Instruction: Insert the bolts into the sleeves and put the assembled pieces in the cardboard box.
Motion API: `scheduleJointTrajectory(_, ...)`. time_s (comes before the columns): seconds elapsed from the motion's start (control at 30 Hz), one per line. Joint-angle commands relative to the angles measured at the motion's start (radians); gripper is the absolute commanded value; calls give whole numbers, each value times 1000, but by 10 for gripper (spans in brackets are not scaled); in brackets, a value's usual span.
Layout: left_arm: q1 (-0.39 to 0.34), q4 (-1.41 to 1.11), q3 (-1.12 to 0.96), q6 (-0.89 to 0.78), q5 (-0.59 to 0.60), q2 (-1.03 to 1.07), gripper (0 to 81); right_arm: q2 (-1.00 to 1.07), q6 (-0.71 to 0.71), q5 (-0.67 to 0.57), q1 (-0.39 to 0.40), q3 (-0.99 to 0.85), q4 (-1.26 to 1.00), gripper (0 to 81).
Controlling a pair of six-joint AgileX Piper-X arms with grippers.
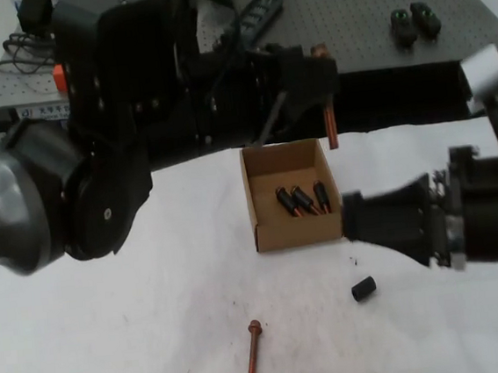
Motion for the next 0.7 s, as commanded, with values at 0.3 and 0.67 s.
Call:
scheduleJointTrajectory(0.3, 5, -40, -3, -31, 49, -19, 6, 32, -3, 84, 0, -1, -172, 25)
scheduleJointTrajectory(0.67, 11, -40, -3, -31, 42, -19, 6, 18, -57, 120, 0, -1, -213, 25)
